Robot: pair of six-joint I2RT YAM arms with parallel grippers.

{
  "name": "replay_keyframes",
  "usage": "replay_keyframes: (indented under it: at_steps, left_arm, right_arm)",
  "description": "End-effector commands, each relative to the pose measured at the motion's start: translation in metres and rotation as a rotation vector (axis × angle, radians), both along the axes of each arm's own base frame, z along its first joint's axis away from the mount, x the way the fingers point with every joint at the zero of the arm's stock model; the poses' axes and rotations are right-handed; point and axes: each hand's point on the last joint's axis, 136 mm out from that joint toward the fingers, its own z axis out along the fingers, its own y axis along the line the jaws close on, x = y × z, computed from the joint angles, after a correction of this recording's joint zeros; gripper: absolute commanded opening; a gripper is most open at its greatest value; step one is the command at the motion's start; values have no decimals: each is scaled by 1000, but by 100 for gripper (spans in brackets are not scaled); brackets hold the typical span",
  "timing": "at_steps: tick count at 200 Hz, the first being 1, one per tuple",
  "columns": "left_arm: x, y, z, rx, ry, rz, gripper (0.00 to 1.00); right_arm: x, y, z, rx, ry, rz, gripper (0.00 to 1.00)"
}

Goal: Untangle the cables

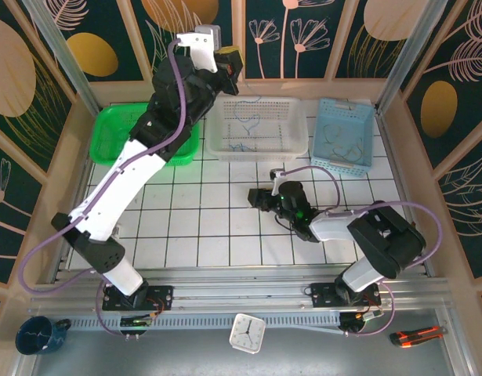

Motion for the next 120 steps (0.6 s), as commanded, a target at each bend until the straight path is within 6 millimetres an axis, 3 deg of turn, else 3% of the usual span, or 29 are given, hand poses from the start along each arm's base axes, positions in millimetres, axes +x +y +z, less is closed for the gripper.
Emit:
replay_keyframes:
  at_steps: [1,45,120]
  left_arm:
    - [19,8,12,2,-53,60,0]
    - [71,0,-32,90,-4,140,0]
    - [146,-20,-143,194,133,172,0]
  right_arm:
    - [-7,-3,9,6,3,7,53]
    - [-4,-11,39,-6,-29,-27,55]
    - [5,-68,74,31,2,-183,56]
